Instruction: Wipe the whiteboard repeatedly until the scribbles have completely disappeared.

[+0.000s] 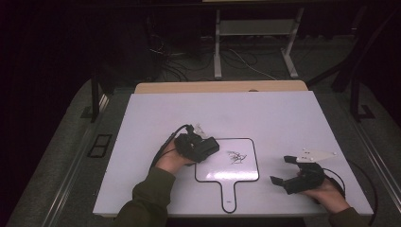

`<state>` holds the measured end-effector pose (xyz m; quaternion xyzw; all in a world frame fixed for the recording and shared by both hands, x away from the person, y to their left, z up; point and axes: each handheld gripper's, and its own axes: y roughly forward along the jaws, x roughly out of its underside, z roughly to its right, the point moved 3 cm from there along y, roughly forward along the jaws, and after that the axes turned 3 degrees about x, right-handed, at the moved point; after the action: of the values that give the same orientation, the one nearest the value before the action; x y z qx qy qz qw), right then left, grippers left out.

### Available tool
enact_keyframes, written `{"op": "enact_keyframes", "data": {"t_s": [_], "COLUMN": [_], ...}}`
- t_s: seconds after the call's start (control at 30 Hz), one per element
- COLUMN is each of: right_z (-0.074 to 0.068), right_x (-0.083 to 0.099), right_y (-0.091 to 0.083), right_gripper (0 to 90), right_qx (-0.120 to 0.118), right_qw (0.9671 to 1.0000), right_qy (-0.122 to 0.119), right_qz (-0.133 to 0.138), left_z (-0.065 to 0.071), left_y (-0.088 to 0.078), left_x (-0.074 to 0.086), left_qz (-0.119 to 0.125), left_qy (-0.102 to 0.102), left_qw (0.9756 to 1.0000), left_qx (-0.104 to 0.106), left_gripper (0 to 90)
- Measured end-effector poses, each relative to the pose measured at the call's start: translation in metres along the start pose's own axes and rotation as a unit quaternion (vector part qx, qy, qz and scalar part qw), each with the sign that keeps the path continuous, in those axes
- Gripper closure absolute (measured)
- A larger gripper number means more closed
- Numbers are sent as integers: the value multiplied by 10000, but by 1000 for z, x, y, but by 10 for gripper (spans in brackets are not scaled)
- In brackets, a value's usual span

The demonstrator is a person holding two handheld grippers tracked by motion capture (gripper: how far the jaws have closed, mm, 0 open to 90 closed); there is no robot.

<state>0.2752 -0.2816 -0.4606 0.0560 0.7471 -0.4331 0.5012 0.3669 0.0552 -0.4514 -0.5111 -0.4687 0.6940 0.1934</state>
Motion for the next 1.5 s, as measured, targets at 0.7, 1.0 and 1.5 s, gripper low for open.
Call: {"op": "enact_keyframes", "data": {"t_s": [0.7, 1.0, 1.5], "right_z": [-1, -1, -1], "right_x": [0, 0, 0], "right_y": [1, 0, 1], "right_gripper": [0, 0, 0], "right_qx": [1, -2, -4], "right_qw": [10000, 10000, 10000], "right_qy": [-17, -19, -12], "right_qz": [-24, -10, -19], "left_z": [-15, -17, -2], "left_y": [-3, -3, -2], "left_x": [1, 1, 0], "left_qz": [-110, -108, -202], "left_qy": [-110, -164, 84], "left_qw": [9995, 9994, 9997], "left_qx": [-257, -293, -90], "left_gripper": [392, 392, 392]}}
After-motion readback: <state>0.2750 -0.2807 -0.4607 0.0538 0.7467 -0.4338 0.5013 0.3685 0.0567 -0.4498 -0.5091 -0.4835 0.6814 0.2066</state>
